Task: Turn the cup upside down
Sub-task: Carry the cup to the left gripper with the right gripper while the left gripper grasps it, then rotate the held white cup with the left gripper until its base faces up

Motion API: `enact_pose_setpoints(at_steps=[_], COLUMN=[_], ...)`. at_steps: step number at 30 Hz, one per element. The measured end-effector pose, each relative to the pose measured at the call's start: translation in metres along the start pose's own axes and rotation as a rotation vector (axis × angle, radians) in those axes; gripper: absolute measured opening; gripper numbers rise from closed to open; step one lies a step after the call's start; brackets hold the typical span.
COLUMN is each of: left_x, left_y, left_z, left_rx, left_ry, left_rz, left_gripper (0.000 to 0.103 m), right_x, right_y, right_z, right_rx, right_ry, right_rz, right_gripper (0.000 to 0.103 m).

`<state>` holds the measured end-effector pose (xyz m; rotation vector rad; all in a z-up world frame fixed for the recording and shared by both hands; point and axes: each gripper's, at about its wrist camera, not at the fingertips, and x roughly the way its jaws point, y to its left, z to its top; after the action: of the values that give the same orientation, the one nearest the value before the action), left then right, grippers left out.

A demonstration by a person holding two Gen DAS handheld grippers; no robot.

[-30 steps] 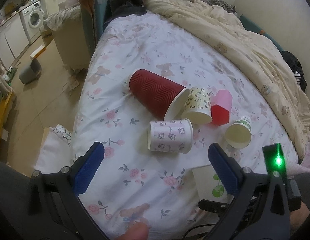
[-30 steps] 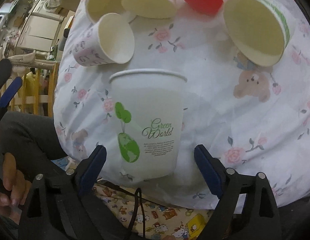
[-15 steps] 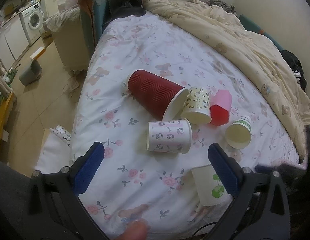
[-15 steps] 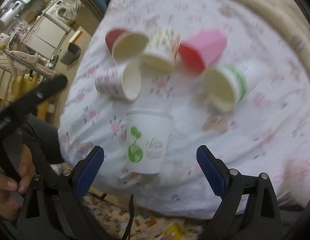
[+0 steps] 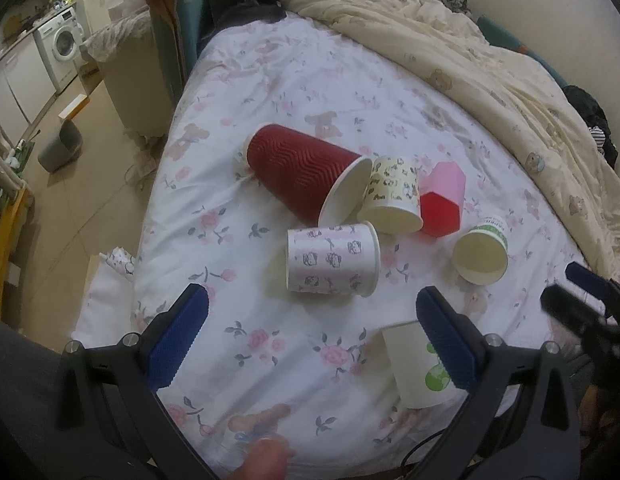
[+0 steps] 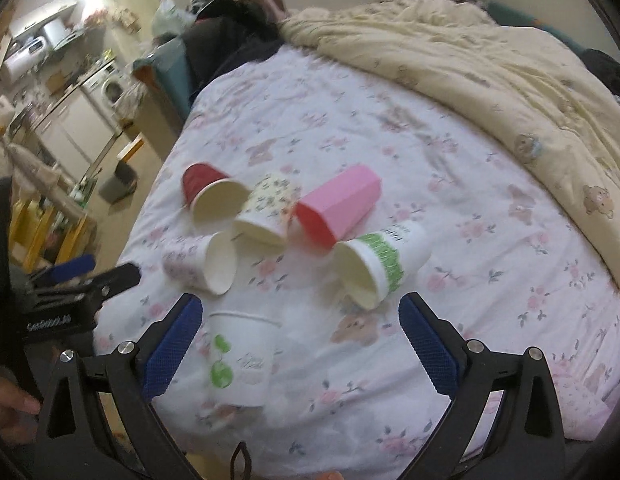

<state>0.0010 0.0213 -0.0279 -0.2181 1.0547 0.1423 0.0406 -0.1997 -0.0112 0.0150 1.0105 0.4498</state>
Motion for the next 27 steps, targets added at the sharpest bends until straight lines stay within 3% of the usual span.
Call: enact_pose_setpoints(at_steps=[8,12,20,27], left_x=[0.012,0.024,0.055,0.069], left_y=[-0.014,-0.024,-0.048,-0.069], left_z=[-0.007,-0.016,-0.037,-0.049], left_rx=[0.038,0.045,0.017,0.041], left_ry=[0.042,0.1,0.25,0.296], left_rz=[-0.009,-0.046,-0.108,-0.144], left_gripper=[0.102,0.102,0.095,0.095], right_x=[-0.008,-0.014,-0.014,-0.015], right_y=[-0.004,-0.006,-0.014,-0.019], right_z=[0.004,0.007,0.007,0.006], right_rx=[0.007,0.013,0.039,0.051], right_ry=[-0.1,-0.14,-0.127,-0.118], right_rz=[-0.077,-0.097,-0.109,-0.119], right_gripper=[0.101,0.102,0.102,0.103])
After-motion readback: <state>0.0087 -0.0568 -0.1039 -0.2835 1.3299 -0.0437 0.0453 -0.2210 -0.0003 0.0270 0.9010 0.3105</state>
